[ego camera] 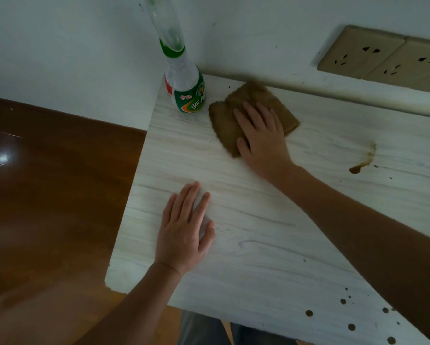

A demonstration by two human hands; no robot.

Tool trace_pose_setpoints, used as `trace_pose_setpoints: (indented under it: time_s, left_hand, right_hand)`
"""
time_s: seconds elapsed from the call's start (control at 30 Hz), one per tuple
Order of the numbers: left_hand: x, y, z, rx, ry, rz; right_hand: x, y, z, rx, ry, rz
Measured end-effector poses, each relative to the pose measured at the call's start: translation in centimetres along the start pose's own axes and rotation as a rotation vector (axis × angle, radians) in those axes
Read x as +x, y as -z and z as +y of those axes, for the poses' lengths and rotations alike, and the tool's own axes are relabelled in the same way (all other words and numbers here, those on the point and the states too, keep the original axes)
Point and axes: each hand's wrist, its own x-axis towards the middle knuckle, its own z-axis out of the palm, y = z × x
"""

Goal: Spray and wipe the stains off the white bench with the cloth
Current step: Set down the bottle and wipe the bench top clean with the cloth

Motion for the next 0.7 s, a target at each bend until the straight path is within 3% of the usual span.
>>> trace_pose_setpoints:
  time_s: [0.17,0.4,0.6,0.7]
  left_hand:
    - [0.0,0.0,0.0,0.002,0.0,0.004]
    - [0.0,-0.2,-0.1,-0.01,-0.002,0.028]
    - [0.0,-0.2,0.0,-0.006,-0.004,0.045]
    - [0.0,-0.2,0.0,-0.003,-0.009,0.049]
  right_hand:
    - [-5.4,1.2,2.3,-0.013,0.223,-0.115]
    - [2.1,2.3,2.6,0.076,-0.109,-0.034]
    - [6.1,1.2,-1.0,0.053,-0.154,-0.058]
    - [5.4,0.7,-1.1,0.039,-0.085,-0.054]
